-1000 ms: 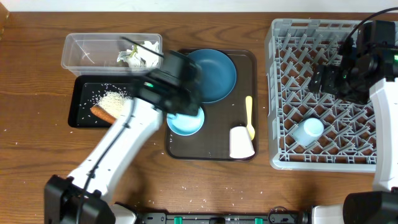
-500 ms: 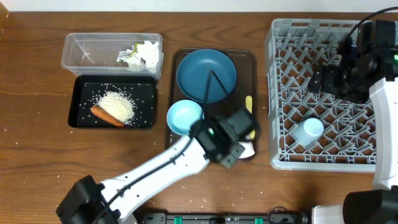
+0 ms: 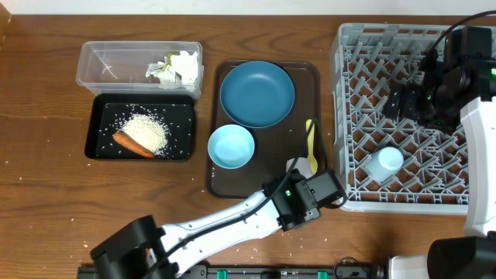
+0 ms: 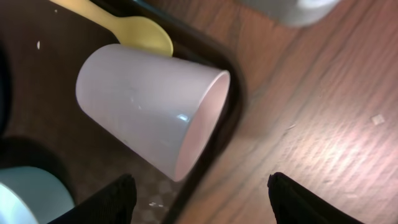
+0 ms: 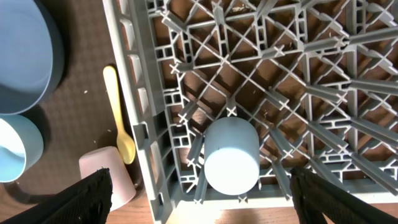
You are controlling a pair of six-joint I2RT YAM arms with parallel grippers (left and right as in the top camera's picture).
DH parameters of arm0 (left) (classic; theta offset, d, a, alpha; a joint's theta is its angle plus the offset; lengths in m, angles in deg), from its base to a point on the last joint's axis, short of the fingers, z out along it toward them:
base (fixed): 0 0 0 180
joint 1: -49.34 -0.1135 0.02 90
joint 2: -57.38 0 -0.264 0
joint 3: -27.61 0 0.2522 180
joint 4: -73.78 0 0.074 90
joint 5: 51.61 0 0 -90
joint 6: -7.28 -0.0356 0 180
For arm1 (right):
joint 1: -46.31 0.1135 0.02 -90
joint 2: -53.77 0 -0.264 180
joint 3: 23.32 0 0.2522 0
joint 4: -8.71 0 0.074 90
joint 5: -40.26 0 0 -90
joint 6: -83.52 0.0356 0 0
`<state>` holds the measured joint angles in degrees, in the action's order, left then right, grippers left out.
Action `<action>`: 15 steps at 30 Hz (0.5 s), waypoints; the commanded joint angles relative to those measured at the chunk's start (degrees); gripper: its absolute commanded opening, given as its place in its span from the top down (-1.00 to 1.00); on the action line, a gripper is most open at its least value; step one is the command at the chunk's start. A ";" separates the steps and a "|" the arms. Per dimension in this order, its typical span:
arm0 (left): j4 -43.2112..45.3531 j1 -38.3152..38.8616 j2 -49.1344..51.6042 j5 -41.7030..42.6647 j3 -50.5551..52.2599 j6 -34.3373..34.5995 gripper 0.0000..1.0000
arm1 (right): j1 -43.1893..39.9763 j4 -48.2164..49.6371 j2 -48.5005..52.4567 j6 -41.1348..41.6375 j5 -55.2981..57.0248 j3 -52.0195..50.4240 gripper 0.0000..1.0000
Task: Sort waste into correct bins and load items into the dishwasher rack
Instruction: 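Reach the left gripper to the pink cup and grasp it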
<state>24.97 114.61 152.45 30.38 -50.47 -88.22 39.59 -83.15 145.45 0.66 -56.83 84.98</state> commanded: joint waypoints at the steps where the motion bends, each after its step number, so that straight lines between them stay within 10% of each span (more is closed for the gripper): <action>1: 1.07 -0.11 2.27 -7.37 0.46 -5.25 -0.42 | 0.50 -0.24 0.09 -0.61 -0.70 0.37 -0.79; 7: 4.20 -0.26 7.13 -12.46 0.46 -9.05 -0.37 | 0.66 -0.57 0.09 -1.07 -0.85 0.37 -0.79; 15: 6.14 -0.61 7.80 -16.11 0.44 -8.76 0.20 | 0.76 -0.50 0.09 -1.05 -0.87 0.37 -0.78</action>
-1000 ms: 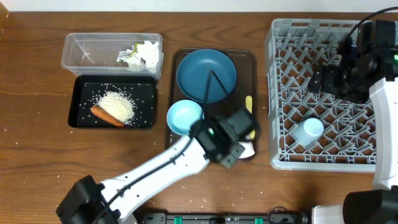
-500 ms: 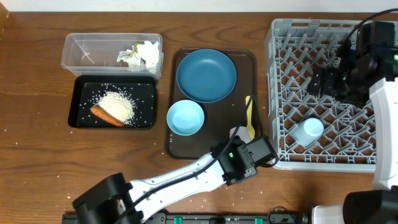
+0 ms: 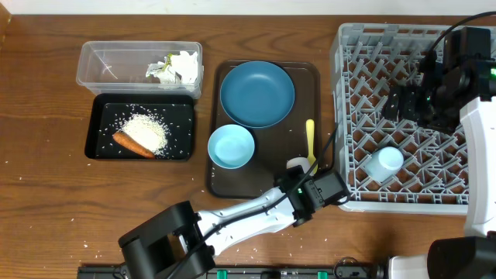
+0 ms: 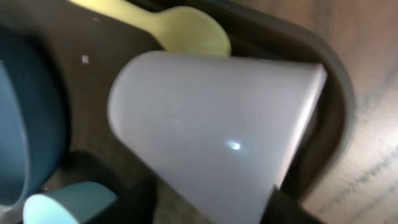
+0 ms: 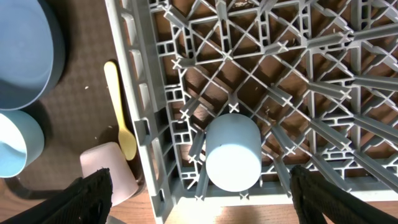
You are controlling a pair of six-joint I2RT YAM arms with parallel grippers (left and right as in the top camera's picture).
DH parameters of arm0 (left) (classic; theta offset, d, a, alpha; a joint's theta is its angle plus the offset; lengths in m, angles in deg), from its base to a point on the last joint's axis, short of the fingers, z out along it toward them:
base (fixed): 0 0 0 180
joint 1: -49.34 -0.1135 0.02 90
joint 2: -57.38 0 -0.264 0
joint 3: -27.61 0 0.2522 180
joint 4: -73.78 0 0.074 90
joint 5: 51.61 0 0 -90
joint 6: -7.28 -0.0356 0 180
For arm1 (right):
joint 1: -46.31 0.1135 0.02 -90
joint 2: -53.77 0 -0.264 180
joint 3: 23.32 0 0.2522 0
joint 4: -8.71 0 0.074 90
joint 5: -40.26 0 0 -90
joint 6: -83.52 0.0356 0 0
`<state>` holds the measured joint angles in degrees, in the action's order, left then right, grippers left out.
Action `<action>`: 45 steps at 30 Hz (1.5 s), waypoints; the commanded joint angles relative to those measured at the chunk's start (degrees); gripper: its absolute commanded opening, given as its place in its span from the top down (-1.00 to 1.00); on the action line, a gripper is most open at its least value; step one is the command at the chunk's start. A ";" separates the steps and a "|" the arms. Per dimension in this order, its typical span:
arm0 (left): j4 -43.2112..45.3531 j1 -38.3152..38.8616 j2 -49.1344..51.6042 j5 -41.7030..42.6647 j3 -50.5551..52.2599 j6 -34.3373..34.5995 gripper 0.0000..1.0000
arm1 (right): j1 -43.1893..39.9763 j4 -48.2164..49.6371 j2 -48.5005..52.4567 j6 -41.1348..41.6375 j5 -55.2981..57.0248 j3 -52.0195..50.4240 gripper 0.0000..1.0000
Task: Sort waste into correct bins and load items into the dishwasher rack
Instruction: 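Reach the left gripper to the pink cup and grasp it, then lift the pink cup and pass it to the right gripper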
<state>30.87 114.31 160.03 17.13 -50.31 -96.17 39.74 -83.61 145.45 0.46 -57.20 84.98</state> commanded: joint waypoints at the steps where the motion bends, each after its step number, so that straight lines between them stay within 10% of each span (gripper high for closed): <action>1: 0.35 -0.31 0.22 -2.86 0.28 -0.81 0.29 | 0.61 -0.04 0.09 -0.87 -0.50 0.37 -0.79; 9: 0.33 -0.28 0.24 -2.89 0.28 -0.61 0.88 | 0.61 0.15 0.09 -0.85 -0.50 0.37 -0.79; 35: -2.64 -1.88 -18.88 -3.21 -0.31 11.72 0.88 | 0.66 0.85 0.09 -0.87 -1.27 0.37 -0.79; 45: -3.76 -20.87 -27.63 27.26 -0.31 22.21 0.88 | 0.70 7.91 0.09 -10.80 -27.26 0.37 -0.79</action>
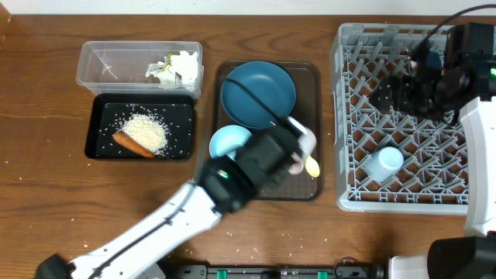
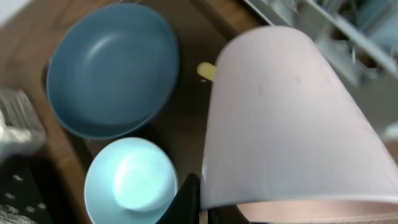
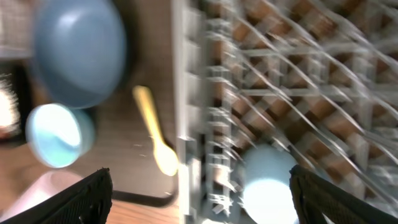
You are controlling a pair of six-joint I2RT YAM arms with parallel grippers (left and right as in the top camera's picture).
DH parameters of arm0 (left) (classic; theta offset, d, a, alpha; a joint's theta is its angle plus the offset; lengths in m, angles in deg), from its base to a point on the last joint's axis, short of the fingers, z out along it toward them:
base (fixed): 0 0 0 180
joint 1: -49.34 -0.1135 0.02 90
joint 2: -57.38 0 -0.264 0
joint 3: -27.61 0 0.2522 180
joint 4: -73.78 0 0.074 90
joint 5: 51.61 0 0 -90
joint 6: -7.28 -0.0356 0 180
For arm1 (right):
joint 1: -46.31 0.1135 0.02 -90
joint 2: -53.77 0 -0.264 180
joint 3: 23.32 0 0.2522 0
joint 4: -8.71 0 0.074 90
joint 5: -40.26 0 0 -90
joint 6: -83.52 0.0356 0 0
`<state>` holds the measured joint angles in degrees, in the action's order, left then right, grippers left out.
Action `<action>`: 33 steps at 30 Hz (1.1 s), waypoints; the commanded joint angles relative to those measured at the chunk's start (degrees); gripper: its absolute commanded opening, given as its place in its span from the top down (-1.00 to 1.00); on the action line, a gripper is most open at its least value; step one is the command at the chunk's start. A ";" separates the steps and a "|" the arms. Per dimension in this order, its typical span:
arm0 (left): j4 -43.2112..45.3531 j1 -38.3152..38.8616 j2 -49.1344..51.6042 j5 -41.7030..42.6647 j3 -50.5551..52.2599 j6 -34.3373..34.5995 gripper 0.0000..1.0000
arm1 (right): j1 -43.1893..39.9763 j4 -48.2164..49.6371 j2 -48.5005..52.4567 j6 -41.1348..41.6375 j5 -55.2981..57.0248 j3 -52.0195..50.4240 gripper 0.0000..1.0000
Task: Sort waste into correct bins and load items into the dishwasher rack
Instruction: 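Lift the pink cup and pass it to the right gripper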
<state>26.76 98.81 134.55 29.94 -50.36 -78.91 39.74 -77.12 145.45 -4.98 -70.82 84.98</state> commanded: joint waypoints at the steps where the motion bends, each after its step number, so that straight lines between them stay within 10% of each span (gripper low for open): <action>1: 0.83 -8.09 -2.47 19.45 -0.26 4.94 0.87 | 0.96 2.71 0.09 -6.27 -17.05 0.31 -0.79; 12: 10.03 -34.21 -1.95 66.12 -0.26 10.47 0.88 | 12.63 19.30 0.09 -7.78 -33.44 -1.36 -0.86; 33: 11.52 -45.66 -1.92 88.87 -0.24 11.54 0.88 | 17.73 33.83 6.45 -13.84 -65.64 -1.51 -0.82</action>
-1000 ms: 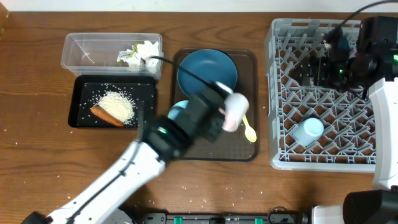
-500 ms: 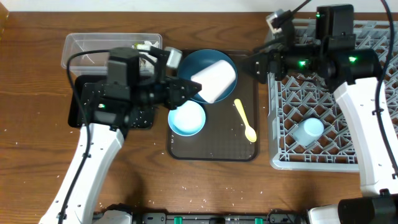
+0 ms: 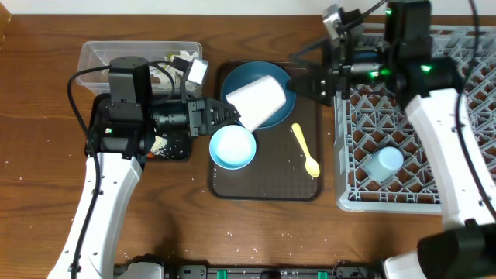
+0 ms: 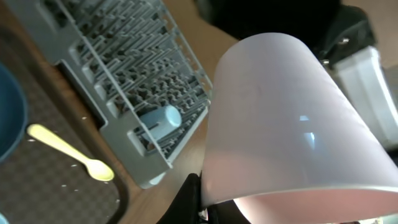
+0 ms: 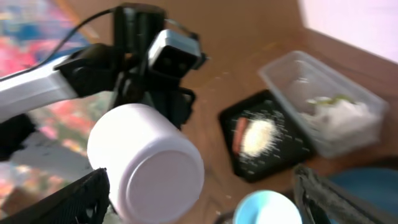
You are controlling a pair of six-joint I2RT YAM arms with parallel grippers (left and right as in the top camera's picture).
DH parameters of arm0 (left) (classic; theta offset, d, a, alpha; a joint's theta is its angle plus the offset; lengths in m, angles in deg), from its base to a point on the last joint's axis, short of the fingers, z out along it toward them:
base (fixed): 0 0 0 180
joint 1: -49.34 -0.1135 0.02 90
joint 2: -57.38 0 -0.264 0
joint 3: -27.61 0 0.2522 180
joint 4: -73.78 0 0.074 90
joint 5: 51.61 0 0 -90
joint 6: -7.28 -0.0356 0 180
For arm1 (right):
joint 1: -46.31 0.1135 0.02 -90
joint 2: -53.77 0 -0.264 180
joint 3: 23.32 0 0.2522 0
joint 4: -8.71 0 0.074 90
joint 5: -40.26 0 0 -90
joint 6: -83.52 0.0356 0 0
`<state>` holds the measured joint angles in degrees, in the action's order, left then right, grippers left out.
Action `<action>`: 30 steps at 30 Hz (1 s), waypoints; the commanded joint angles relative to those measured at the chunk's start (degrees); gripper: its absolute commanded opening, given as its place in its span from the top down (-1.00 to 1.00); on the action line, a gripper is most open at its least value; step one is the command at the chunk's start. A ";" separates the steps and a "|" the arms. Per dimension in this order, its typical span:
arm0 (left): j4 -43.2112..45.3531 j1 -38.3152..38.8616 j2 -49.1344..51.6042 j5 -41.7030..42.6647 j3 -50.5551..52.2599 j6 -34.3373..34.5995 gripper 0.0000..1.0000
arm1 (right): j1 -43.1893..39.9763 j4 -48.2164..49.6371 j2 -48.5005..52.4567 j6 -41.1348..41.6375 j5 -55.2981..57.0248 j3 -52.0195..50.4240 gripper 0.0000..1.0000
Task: Sort waste into correct bins and load items into the dishwasher rack
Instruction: 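Lift the pink cup and pass it to the right gripper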
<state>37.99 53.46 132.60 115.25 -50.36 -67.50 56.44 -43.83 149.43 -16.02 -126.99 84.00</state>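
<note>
My left gripper [image 3: 229,115] is shut on a pale pink cup [image 3: 259,101] and holds it on its side in the air above the dark blue plate [image 3: 288,87], base toward the right. In the left wrist view the pink cup [image 4: 292,118] fills the right half, with one finger [image 4: 193,198] against its rim. My right gripper [image 3: 308,81] is open just right of the cup and faces its base [image 5: 149,165]. The grey dishwasher rack [image 3: 350,116] at the right holds a light blue cup [image 3: 384,163]. A yellow spoon [image 3: 302,147] and a light blue bowl [image 3: 232,146] lie on the brown tray [image 3: 263,190].
A clear bin [image 3: 101,62] with crumpled paper stands at the back left. In front of it a black tray [image 3: 101,151] holds rice and a sausage, partly hidden by my left arm. The rack's near wall [image 4: 118,134] shows in the left wrist view.
The left arm has swung to the table's left side and now holds the pink cup on its side over the blue plate. The right gripper has moved from above the rack to beside the cup.
The pink cup lay on its side at the tray's front right corner, with my left gripper open close to it, then closer around it. Later the cup was held above the tray near the spoon. Now it hangs over the plate, facing the open right gripper.
</note>
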 commanded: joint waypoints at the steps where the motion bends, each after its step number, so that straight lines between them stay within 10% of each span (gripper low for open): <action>1: 0.28 -0.31 0.02 3.58 -0.24 0.13 0.88 | 1.18 0.76 3.10 -3.93 -11.85 -0.52 -0.82; 16: 0.28 -0.31 0.02 3.45 -0.13 0.09 0.87 | 5.62 2.14 4.31 -5.27 -12.11 -0.52 -0.71; 30: 0.31 -0.31 0.02 2.93 -0.13 0.09 0.88 | 7.52 2.14 4.31 -5.31 -12.11 -0.52 0.22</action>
<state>37.93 52.65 132.93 115.77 -50.29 -67.50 63.10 -41.65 153.58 -20.34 -138.53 83.69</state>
